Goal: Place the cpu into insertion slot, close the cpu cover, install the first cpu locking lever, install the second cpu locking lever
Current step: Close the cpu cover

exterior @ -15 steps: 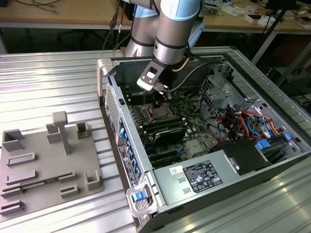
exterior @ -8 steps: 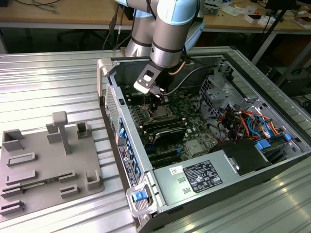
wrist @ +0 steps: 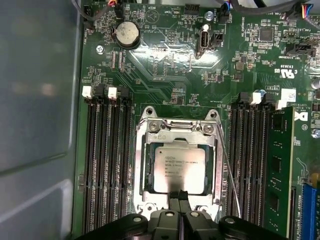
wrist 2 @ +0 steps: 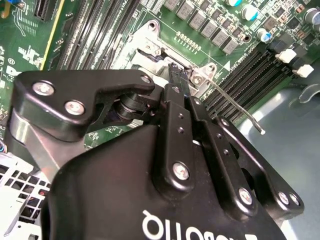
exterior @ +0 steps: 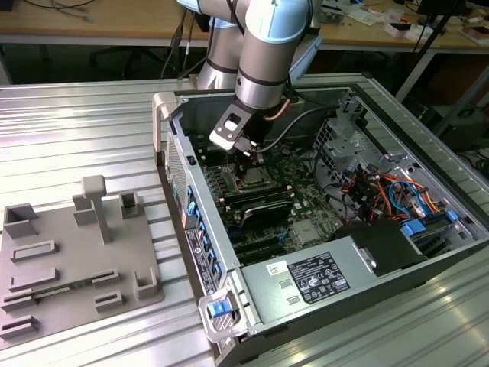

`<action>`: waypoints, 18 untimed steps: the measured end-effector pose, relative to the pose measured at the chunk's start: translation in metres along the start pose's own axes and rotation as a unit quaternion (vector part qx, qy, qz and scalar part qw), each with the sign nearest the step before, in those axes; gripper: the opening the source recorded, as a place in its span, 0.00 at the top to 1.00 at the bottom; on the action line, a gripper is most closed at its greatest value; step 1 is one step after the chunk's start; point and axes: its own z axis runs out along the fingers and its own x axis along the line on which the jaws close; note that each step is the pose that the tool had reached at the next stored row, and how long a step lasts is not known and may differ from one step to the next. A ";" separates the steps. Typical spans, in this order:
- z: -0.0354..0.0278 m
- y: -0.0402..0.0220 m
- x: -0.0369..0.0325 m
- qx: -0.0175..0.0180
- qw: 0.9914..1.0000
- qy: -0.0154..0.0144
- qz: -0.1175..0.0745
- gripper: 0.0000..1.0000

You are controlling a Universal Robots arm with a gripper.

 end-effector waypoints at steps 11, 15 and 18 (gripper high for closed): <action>0.0004 -0.0018 0.0001 0.000 1.000 0.000 0.000 0.89; -0.0027 -0.0016 -0.0001 0.000 1.000 0.000 0.000 0.89; -0.0028 0.0061 -0.0005 0.000 1.000 0.000 0.000 0.89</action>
